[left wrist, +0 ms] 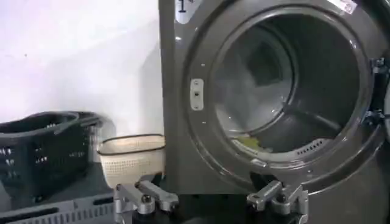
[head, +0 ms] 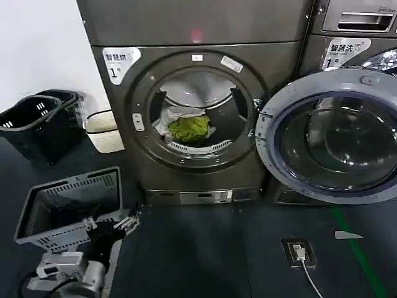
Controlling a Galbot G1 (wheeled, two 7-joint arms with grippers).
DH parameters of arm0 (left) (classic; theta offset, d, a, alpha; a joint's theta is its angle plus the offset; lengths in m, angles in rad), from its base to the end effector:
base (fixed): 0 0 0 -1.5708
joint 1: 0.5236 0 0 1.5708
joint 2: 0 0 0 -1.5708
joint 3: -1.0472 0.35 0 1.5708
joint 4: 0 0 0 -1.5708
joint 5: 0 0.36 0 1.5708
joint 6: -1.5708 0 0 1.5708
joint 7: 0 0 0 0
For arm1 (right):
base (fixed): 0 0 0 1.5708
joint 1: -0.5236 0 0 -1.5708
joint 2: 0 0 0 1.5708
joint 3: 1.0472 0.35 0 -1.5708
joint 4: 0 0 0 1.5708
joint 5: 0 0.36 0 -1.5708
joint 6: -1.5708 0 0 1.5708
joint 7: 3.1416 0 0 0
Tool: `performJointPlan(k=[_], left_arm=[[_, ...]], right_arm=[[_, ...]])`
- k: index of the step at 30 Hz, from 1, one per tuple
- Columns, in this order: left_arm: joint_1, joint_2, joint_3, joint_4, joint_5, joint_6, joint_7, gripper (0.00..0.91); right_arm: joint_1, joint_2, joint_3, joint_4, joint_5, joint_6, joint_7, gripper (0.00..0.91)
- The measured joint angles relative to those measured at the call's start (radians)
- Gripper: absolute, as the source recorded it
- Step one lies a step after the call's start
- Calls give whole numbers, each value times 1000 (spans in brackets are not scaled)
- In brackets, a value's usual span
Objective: Grasp the clothes from the dryer.
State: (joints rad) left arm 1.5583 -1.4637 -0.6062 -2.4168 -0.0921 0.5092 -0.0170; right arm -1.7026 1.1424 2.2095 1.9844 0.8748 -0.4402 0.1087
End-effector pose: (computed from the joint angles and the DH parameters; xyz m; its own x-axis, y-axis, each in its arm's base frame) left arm 0.1693 0.0282 -0.1843 -0.9854 -0.0144 0.1695 -0.0060 0.9987 0.0497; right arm -0.0609 -0.3832 -0.0171 -0.3839 0.8845 -0.2650 0.9107 0.4101 0.0494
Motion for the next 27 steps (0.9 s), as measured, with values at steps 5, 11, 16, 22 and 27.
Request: performJointPlan(k=[5, 11, 16, 22, 27], left_arm=[[0, -5, 2, -5, 4, -5, 5, 907], [-7, -8, 2, 1, 4, -7, 6, 907], [-13, -9, 2, 7, 4, -7, 7, 907], [-18, -9, 2, 17, 4, -7, 8, 907], [-16, -7, 3, 17, 6, -7, 8, 907]], right_arm=[[1, 2, 5, 0, 1, 5, -7, 907], [2, 4, 9, 0, 2, 7, -14, 907], [6, 4, 8, -1, 2, 9, -15, 907], [6, 7, 2, -1, -2, 24, -26, 907], [6, 6, 2, -2, 4, 44, -33, 907]])
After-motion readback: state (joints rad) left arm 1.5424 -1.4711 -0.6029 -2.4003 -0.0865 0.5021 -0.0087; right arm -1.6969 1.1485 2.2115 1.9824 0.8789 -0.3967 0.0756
